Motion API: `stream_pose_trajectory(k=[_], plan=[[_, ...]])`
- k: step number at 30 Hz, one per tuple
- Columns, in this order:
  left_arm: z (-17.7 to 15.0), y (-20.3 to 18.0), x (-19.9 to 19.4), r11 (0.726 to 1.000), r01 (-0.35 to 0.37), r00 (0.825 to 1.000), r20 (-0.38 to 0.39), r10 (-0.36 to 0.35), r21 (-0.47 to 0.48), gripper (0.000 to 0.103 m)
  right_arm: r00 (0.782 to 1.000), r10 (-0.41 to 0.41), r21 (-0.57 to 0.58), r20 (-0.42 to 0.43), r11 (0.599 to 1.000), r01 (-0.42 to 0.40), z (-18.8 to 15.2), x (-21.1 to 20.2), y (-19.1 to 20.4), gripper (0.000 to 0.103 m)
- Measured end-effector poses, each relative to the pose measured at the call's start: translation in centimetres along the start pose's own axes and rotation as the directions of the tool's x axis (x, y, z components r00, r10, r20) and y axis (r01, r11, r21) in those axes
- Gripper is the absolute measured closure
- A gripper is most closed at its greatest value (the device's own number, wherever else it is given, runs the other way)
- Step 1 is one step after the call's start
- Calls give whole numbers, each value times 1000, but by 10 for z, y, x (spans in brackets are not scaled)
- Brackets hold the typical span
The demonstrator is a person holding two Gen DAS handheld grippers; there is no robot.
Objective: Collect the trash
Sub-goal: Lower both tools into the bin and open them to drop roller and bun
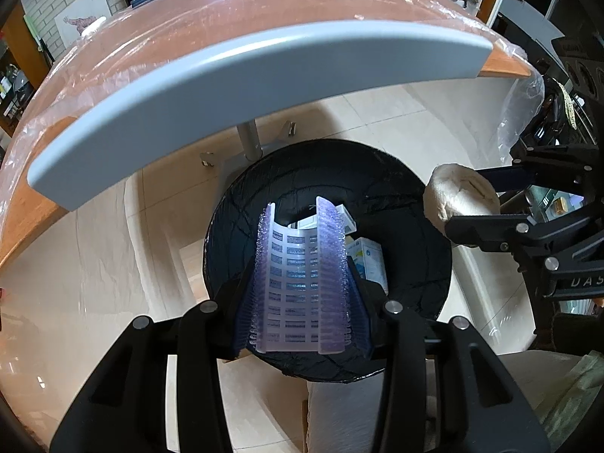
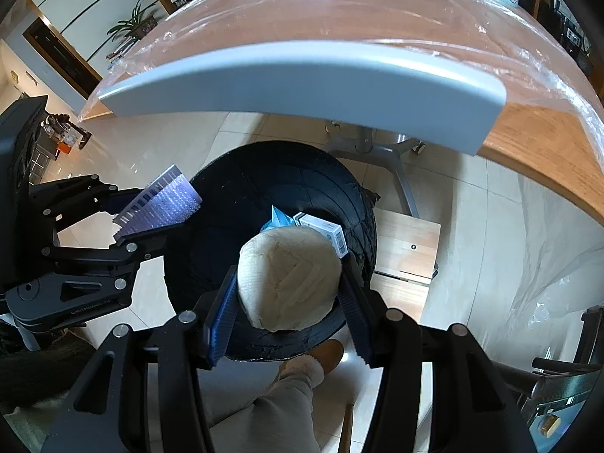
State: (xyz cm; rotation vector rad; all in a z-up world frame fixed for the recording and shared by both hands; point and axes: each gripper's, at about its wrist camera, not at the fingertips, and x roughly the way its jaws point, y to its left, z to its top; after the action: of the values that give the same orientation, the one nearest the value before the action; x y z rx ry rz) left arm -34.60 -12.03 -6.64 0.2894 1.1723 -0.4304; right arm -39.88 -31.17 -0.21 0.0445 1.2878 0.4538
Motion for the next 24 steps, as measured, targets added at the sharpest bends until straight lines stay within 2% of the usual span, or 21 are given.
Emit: stream_pose_trajectory(k=[24], plan=[[-4, -2, 42, 998, -30, 995, -98, 34, 47, 59, 996, -35, 7, -80, 999, 36, 2, 35, -7, 52]])
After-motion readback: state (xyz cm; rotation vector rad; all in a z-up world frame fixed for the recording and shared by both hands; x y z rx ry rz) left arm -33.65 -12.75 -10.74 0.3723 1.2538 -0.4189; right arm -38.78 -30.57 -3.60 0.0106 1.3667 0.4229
